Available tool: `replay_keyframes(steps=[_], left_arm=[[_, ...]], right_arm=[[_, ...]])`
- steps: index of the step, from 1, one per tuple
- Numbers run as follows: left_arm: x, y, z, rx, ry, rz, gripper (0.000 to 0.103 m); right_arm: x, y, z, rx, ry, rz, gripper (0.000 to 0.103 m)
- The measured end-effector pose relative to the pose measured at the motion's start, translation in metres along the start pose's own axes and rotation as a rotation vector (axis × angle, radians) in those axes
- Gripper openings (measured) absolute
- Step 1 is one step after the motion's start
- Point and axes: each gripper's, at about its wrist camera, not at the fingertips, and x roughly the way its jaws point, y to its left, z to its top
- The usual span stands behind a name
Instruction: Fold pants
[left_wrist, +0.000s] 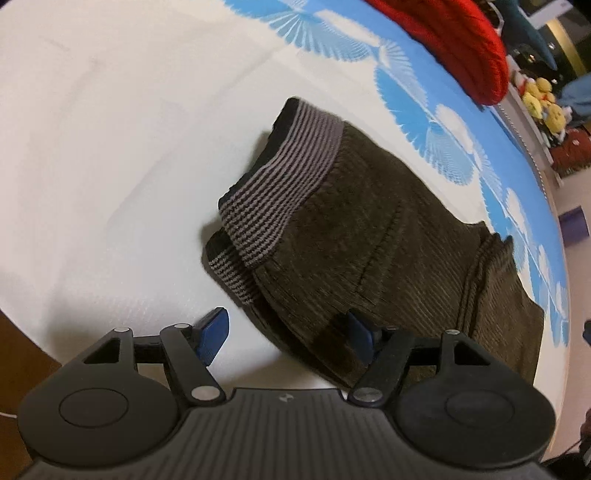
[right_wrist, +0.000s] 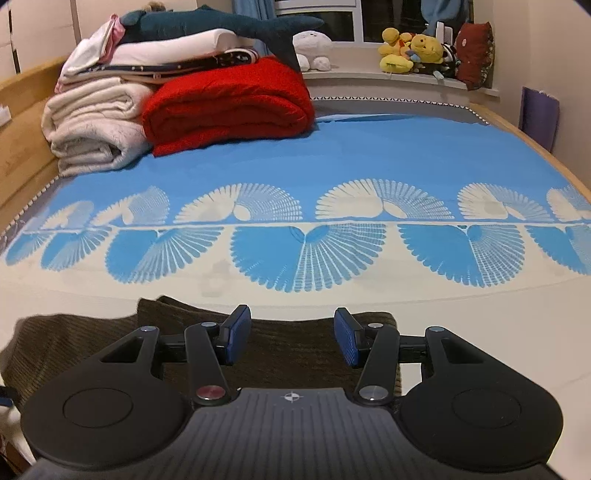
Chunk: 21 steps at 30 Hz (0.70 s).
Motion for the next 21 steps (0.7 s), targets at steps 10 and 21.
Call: replay_keyframes(steps=[10,21], left_arm=[[0.01,-0.022,-0.003,-0.013,-0.125,0.089,0.045],[-0.066,-0.174,-0.032,0.316,-0.472,0.144,0.019]], right_arm=[[-0.006,-0.015,-0.006,-0.045,-0.003,-0.061,0.052],[-0.047,-0.055,-0.009,0.001,-0.053,-0.084,0.052]])
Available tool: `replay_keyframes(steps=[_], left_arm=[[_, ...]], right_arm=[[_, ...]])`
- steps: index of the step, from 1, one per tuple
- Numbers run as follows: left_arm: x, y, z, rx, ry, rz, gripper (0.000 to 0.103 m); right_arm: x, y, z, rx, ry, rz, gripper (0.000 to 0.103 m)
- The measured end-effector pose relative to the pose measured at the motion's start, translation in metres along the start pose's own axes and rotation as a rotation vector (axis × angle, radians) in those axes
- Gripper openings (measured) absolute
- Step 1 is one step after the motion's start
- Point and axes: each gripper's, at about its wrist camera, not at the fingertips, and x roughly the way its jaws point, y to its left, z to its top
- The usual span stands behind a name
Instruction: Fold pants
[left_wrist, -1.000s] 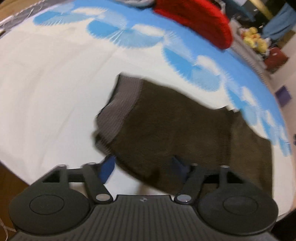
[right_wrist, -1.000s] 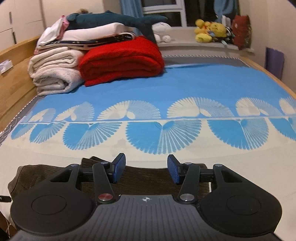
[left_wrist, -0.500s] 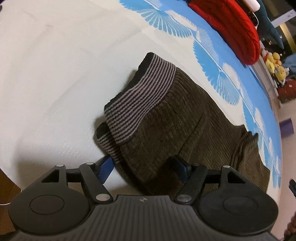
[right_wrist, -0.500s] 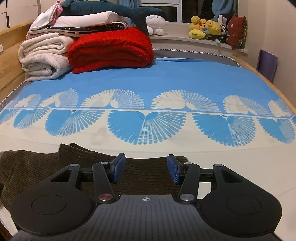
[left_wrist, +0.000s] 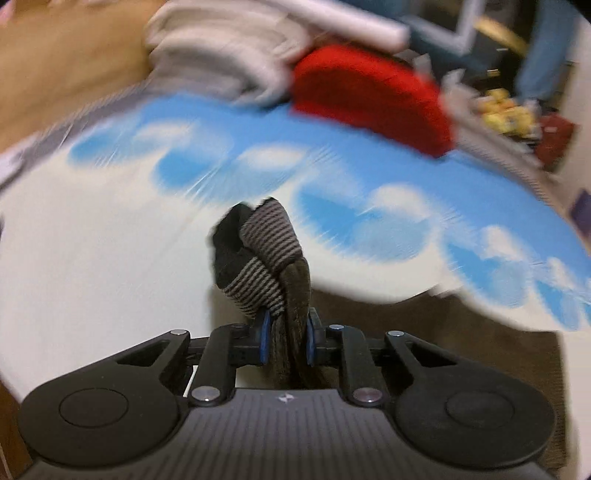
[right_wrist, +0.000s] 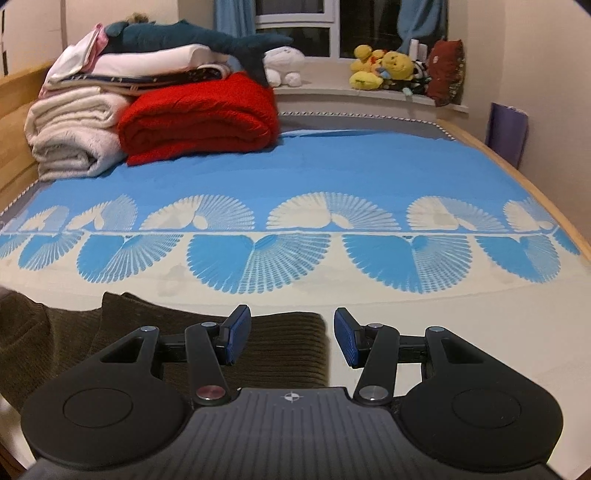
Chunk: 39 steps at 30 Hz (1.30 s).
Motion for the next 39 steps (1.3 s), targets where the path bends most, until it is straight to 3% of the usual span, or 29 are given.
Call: replay_keyframes(steps=[3,5,6,8,10,13,15,16,18,23,27,30,33,35,39], left_arm=[[-0.025,-0.078,0.017,0.117,-0.066,-0.071,0.017],[-0.042,-0.138,0.019,0.199,-0.085,-0.156,0.008],[-0.05,-0.174,0.014,0.243,-0.089,-0.221,0.0],[-0.069,-0.233,-0.006,0.343,-0.115,-0.362,0.0],[-0.077,-0.294,-0.04,0.487,-0.084,-0.45,0.0],[-0.055,-0.341,-0.091,0.573,0.062,-0.439,0.006],[-0.042,-0.335,-0.112,0.569,0.086,-0.39,0.013],[-0.038,-0.328,-0.117,0.576,0.064,-0.356,0.027],[-0.025,-0.307,-0.124,0.599,0.018,-0.251,0.036],[0.006,-0.247,-0.115,0.604,-0.002,-0.143,0.037],[0.015,-0.203,-0.117,0.631,-0.015,-0.137,0.048],[0.011,-0.167,-0.123,0.563,-0.019,-0.184,0.053],[0.004,-0.128,-0.136,0.487,-0.027,-0.204,0.055],[0.007,-0.112,-0.137,0.442,-0.002,-0.209,0.064],[0.008,-0.097,-0.123,0.362,-0.009,-0.278,0.065]], right_arm=[[-0.004,-0.024,0.0,0.056,-0.003,-0.021,0.052],[-0.007,-0.045,0.0,0.132,-0.003,-0.026,0.052],[-0.008,-0.055,-0.001,0.166,-0.006,-0.037,0.052],[-0.012,-0.072,-0.002,0.202,-0.016,-0.082,0.052],[-0.015,-0.086,-0.005,0.238,-0.021,-0.111,0.052],[-0.017,-0.103,-0.012,0.287,-0.005,-0.124,0.052],[-0.019,-0.111,-0.017,0.308,0.007,-0.128,0.052],[-0.021,-0.114,-0.02,0.315,0.009,-0.126,0.052],[-0.025,-0.118,-0.023,0.315,0.011,-0.114,0.052],[-0.017,-0.109,-0.03,0.294,0.088,0.038,0.053],[0.004,-0.087,-0.031,0.326,0.185,0.192,0.057],[0.019,-0.061,-0.029,0.339,0.232,0.251,0.065],[0.038,-0.033,-0.03,0.339,0.286,0.275,0.074],[0.057,-0.014,-0.031,0.335,0.332,0.277,0.076],[0.089,0.017,-0.033,0.312,0.386,0.24,0.076]])
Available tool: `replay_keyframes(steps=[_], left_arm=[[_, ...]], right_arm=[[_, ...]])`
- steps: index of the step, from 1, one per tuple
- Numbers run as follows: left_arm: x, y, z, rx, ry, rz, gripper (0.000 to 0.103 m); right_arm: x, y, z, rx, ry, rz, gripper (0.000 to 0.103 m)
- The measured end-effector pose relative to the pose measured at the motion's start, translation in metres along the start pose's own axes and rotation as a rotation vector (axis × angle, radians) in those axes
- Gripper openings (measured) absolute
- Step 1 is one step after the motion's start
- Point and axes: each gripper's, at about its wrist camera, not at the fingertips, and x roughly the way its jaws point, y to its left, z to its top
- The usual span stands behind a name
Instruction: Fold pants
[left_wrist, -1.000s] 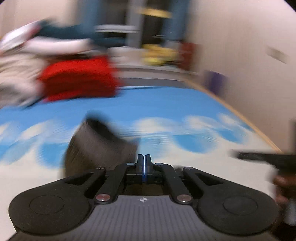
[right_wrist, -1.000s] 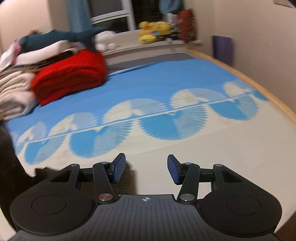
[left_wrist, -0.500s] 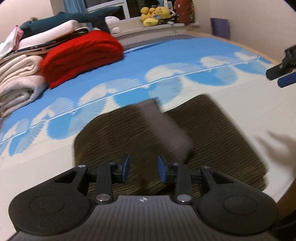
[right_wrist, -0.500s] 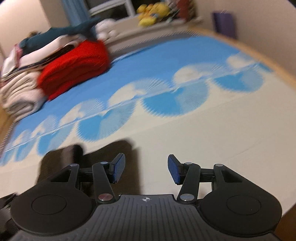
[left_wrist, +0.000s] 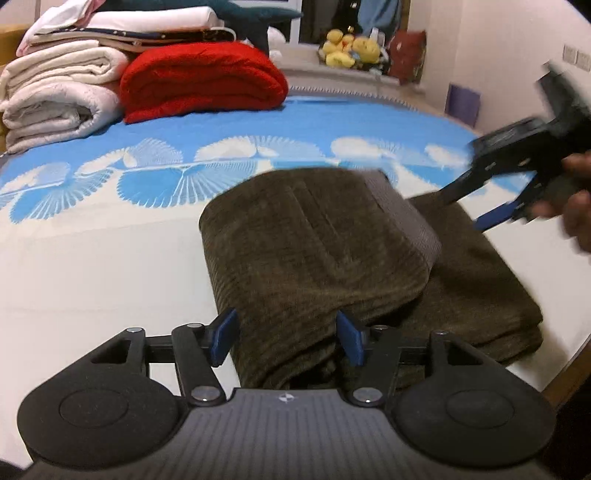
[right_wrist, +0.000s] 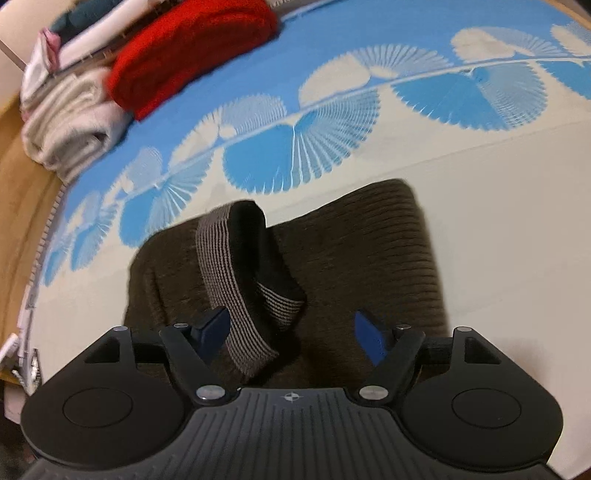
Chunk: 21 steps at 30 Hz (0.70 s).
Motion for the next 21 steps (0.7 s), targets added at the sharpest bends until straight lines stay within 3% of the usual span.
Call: replay_keyframes(steps=[5,11,14,16,18,21], left_arm=[[-0.007,0.012,0.004,-0.034,-0.005,-0.042,0.065],[-0.003,0.027,0.004,-0.059,0.044,-0.094,0.066],[-0.006,0.029,0.005,-0.041,0.028,-0.091,0.067],[-0.011,0.032,0.006,-0.036,0.008,-0.074,0.066],[-0.014,0.04,0.01,-0.072,-0.002,-0.069,0.066],[-0.015,0.057,0.014,-0.187,-0.006,-0.053,0.066]], right_arm=[[0.049,0.019,0.003,0.01,0.04,-0.03,0.077],[0.086,0.035,0.0,-0.058,0.059,-0.038,0.098],[0.089,0.041,-0.004,-0.106,0.036,-0.039,0.098],[0.087,0.043,-0.006,-0.131,0.014,-0.029,0.088],[0.078,0.048,-0.01,-0.169,-0.034,-0.026,0.061],[0.058,0.057,-0.014,-0.249,-0.088,-0.038,0.036]])
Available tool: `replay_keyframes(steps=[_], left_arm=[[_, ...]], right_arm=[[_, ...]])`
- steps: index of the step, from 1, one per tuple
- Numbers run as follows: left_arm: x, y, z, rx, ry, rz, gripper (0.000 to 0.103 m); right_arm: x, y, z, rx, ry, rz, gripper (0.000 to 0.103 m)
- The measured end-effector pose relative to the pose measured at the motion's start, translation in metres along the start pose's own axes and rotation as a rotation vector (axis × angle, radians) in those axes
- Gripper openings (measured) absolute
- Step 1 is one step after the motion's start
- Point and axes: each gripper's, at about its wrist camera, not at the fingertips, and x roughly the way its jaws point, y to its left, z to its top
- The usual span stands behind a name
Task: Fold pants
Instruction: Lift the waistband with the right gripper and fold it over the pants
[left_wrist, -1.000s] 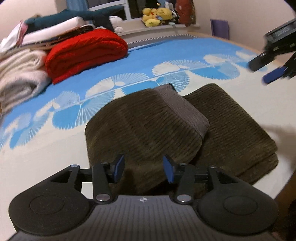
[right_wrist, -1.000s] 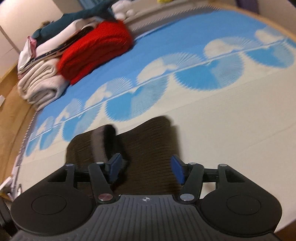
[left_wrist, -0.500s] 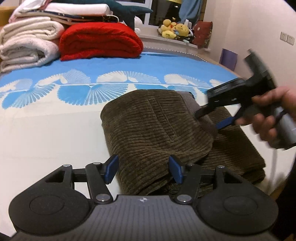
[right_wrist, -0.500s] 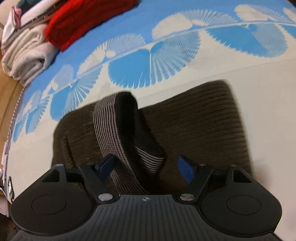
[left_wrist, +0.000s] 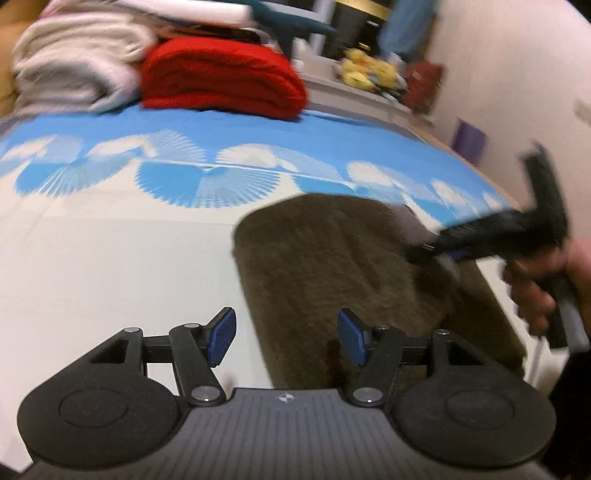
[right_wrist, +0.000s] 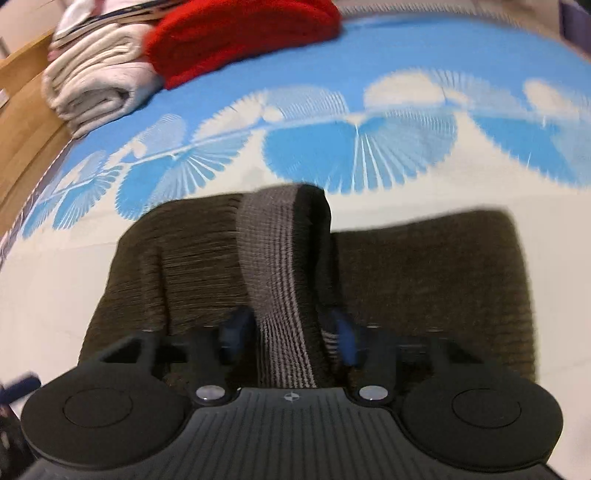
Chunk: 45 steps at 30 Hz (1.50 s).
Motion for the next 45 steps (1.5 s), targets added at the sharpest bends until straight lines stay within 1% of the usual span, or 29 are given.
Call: replay_keyframes(steps=[2,4,8,11,13,15,17,18,19,20,22,24,25,27,28,30,31,32,33,35,36,37,38,39,40,41,42,44,45], left_arm=[[-0.001,0.01,0.005,-0.089,0.001,0.011,0.066],[-0.004,0.016,0.008,-0.163,-0.01,0.024,0.066],[-0.011,0.018,0.01,-0.256,-0.031,0.037,0.066],[-0.014,0.007,0.009,-0.238,-0.048,0.025,0.066],[-0.01,-0.009,0.008,-0.168,-0.051,0.014,0.066],[-0.004,-0.026,0.002,-0.077,-0.044,0.007,0.066],[0.002,-0.043,-0.006,0.018,-0.029,0.007,0.066],[0.003,-0.052,-0.01,0.069,-0.03,0.011,0.066],[0.002,-0.059,-0.013,0.106,-0.037,0.01,0.066],[-0.001,-0.065,-0.016,0.137,-0.046,0.002,0.066],[-0.005,-0.076,-0.02,0.176,-0.067,-0.016,0.066],[-0.008,-0.086,-0.021,0.203,-0.092,-0.032,0.066],[-0.009,-0.091,-0.02,0.216,-0.104,-0.038,0.066],[-0.008,-0.099,-0.021,0.241,-0.121,-0.048,0.066],[-0.006,-0.101,-0.022,0.253,-0.119,-0.051,0.066],[0.001,-0.104,-0.029,0.293,-0.091,-0.045,0.064],[0.008,-0.105,-0.035,0.326,-0.065,-0.021,0.062],[0.017,-0.105,-0.04,0.351,-0.014,0.008,0.06],[0.028,-0.101,-0.046,0.359,0.043,0.037,0.059],[0.031,-0.095,-0.047,0.328,0.05,0.049,0.059],[0.032,-0.094,-0.045,0.314,0.055,0.054,0.059],[0.031,-0.094,-0.044,0.304,0.053,0.06,0.059],[0.031,-0.094,-0.044,0.293,0.048,0.065,0.059],[0.031,-0.094,-0.044,0.284,0.048,0.063,0.06],[0.031,-0.094,-0.043,0.271,0.054,0.05,0.061],[0.031,-0.095,-0.04,0.259,0.061,0.042,0.062],[0.03,-0.097,-0.035,0.251,0.07,0.05,0.062],[0.026,-0.102,-0.02,0.248,0.063,0.055,0.062],[0.02,-0.107,-0.008,0.248,0.029,0.048,0.062]], right_arm=[[-0.021,0.007,0.005,-0.035,-0.045,0.017,0.03],[-0.051,0.014,0.01,-0.045,-0.117,0.037,0.028],[-0.126,0.023,0.006,-0.023,-0.27,0.07,0.026],[-0.17,0.01,-0.019,0.039,-0.355,0.006,0.025],[-0.179,-0.013,-0.04,0.114,-0.368,-0.08,0.025],[-0.166,-0.045,-0.063,0.182,-0.328,-0.183,0.026],[-0.135,-0.087,-0.089,0.278,-0.199,-0.248,0.028],[-0.122,-0.102,-0.098,0.296,-0.141,-0.251,0.032],[-0.115,-0.115,-0.108,0.307,-0.132,-0.23,0.037],[-0.119,-0.122,-0.113,0.327,-0.171,-0.208,0.046],[-0.132,-0.123,-0.108,0.329,-0.24,-0.162,0.045],[-0.142,-0.114,-0.105,0.249,-0.312,-0.158,0.045],[-0.142,-0.111,-0.104,0.215,-0.306,-0.158,0.046],[-0.128,-0.112,-0.105,0.19,-0.228,-0.157,0.049],[-0.118,-0.116,-0.106,0.199,-0.185,-0.172,0.05],[-0.107,-0.126,-0.105,0.27,-0.16,-0.177,0.06],[-0.104,-0.129,-0.105,0.307,-0.163,-0.156,0.059],[-0.103,-0.131,-0.103,0.326,-0.167,-0.113,0.04],[-0.104,-0.126,-0.101,0.308,-0.182,-0.098,0.027],[-0.116,-0.106,-0.097,0.195,-0.278,-0.081,0.015],[-0.126,-0.095,-0.095,0.133,-0.349,-0.062,0.012],[-0.134,-0.087,-0.094,0.083,-0.404,-0.044,0.012],[-0.135,-0.085,-0.092,0.067,-0.42,-0.048,0.012],[-0.13,-0.088,-0.088,0.077,-0.394,-0.075,0.012],[-0.117,-0.095,-0.085,0.104,-0.32,-0.133,0.012],[-0.099,-0.106,-0.085,0.139,-0.197,-0.216,0.013],[-0.087,-0.117,-0.088,0.178,-0.124,-0.258,0.025],[-0.096,-0.122,-0.089,0.234,-0.145,-0.256,0.027],[-0.103,-0.117,-0.087,0.207,-0.163,-0.284,0.025]])
